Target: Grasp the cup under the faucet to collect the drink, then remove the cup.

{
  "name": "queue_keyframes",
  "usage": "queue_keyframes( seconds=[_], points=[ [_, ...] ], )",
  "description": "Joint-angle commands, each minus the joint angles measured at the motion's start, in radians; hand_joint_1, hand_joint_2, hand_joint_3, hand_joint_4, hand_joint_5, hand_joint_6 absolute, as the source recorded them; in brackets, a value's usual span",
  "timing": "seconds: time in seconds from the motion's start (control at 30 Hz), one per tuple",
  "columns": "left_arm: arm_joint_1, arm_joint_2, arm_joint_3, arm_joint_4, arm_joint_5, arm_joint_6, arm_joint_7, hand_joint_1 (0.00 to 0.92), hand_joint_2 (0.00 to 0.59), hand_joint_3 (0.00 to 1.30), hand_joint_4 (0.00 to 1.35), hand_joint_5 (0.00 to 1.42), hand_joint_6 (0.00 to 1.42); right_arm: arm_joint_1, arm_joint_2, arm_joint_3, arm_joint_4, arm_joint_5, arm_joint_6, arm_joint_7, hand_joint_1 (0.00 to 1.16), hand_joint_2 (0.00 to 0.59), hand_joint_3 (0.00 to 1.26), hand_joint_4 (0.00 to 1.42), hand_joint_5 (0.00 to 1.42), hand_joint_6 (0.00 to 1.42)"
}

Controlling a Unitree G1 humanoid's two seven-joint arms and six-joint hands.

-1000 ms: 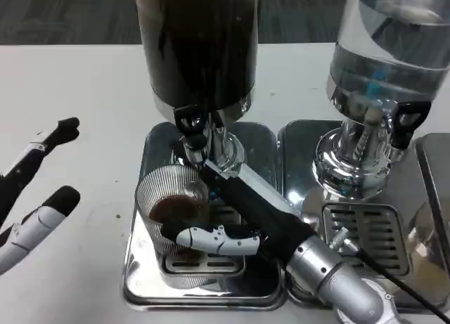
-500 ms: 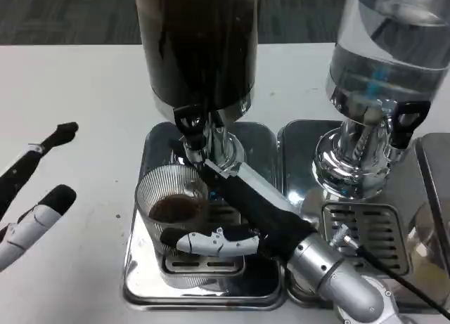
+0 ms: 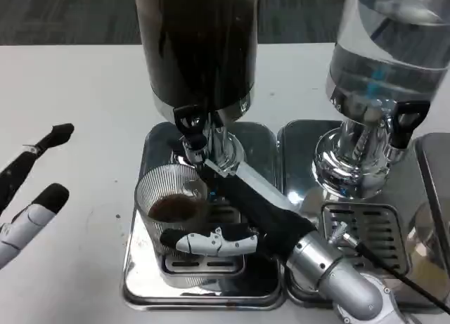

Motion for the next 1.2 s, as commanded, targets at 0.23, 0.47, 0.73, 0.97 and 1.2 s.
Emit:
queue_keyframes(
  seconds=[0.23,0.47,0.73,0.97,1.2],
  points=[
    [0.003,0.019,-0.003,-0.007,-0.026,0.022,-0.023,0.000,0.122,0.17,0.10,0.06,0.01,0.002,-0.003,0.020,0.016,-0.032,0.050,0.002,0.75,0.169,0.00,0.00,0.00,0.03],
    [0.002,0.019,-0.004,-0.008,-0.032,0.028,-0.026,0.000,0.123,0.18,0.10,0.07,0.02,0.009,-0.003,0.018,0.003,-0.047,0.055,-0.025,0.76,0.170,0.00,0.00,0.00,0.03],
    [-0.002,0.021,-0.005,-0.002,-0.035,0.025,-0.029,0.000,0.123,0.18,0.11,0.07,0.02,0.017,0.001,0.013,0.003,-0.045,0.041,-0.046,0.77,0.171,0.00,0.00,0.00,0.06],
    [-0.010,0.026,-0.007,0.008,-0.035,0.022,-0.033,0.000,0.128,0.19,0.12,0.08,0.02,0.021,0.002,0.003,0.019,-0.039,0.001,-0.084,0.76,0.169,0.00,0.00,0.00,0.07],
    [-0.016,0.034,-0.009,0.013,-0.040,0.021,-0.039,0.000,0.134,0.19,0.12,0.08,0.03,0.015,0.007,0.005,0.035,-0.044,0.015,-0.078,0.75,0.173,0.00,0.00,0.00,0.07]
  ],
)
